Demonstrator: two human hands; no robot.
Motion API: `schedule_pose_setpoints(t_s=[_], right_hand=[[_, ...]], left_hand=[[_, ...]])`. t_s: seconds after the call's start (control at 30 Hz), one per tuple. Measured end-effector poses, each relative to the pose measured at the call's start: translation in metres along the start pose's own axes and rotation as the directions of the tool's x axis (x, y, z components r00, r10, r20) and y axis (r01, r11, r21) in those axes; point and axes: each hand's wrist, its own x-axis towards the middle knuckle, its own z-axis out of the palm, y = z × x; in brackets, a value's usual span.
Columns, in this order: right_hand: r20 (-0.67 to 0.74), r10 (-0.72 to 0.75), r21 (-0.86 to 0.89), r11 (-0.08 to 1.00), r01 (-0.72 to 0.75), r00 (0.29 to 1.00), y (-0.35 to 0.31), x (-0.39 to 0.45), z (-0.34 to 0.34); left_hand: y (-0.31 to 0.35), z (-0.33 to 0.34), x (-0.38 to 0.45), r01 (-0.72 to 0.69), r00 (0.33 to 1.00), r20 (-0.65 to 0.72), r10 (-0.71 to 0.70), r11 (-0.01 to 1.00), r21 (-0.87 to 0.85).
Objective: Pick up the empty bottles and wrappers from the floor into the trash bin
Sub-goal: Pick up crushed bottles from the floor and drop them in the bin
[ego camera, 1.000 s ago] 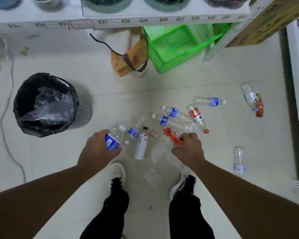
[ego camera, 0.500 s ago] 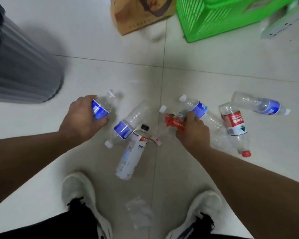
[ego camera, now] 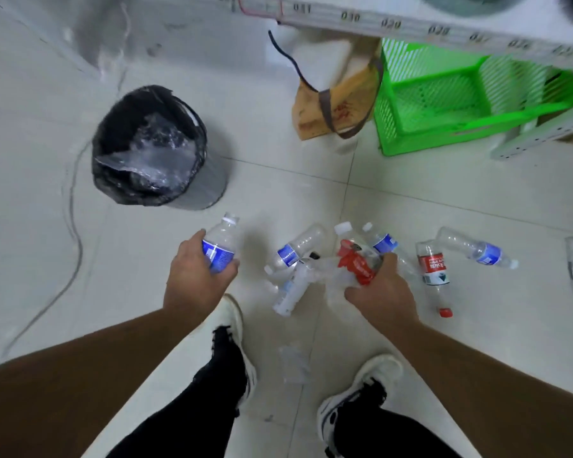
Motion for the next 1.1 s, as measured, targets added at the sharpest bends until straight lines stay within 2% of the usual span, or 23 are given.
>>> schedule_pose_setpoints(t_s=[0.13, 0.27, 0.37, 0.53, 0.77, 0.9, 1.1], right_hand=[[0.069, -0.042, 0.040, 0.998, 0.040, 0.997, -0.065, -0.067, -0.041], [0.119, -0.035, 0.097, 0.995, 0.023, 0.992, -0.126, -0.117, -0.052], [0.131, 0.014, 0.188, 0.981, -0.039, 0.991, -0.168, -0.136, -0.035], [0.137, 0.036, 0.161, 0.985, -0.058, 0.990, -0.232, -0.156, 0.032], [0.129, 0.104, 0.179, 0.976, -0.127, 0.986, -0.326, -0.172, 0.081], [0.131, 0.198, 0.304, 0.925, -0.230, 0.971, -0.379, -0.165, 0.100], [0.186, 0.135, 0.341, 0.920, -0.193, 0.973, -0.449, -0.119, 0.116]], left_hand=[[0.006, -0.082, -0.052, 0.083, 0.995, -0.041, -0.087, 0.994, -0.077], [-0.009, -0.142, -0.072, 0.144, 0.987, -0.048, -0.155, 0.971, -0.190], [-0.042, -0.174, -0.056, 0.219, 0.972, -0.030, -0.235, 0.939, -0.264], [-0.102, -0.209, 0.001, 0.263, 0.959, -0.009, -0.284, 0.901, -0.345], [-0.166, -0.317, 0.049, 0.086, 0.992, 0.110, -0.058, 0.961, -0.262], [-0.169, -0.351, 0.077, 0.074, 0.993, 0.108, -0.041, 0.945, -0.317], [-0.139, -0.357, 0.124, 0.157, 0.986, 0.110, -0.125, 0.916, -0.369]])
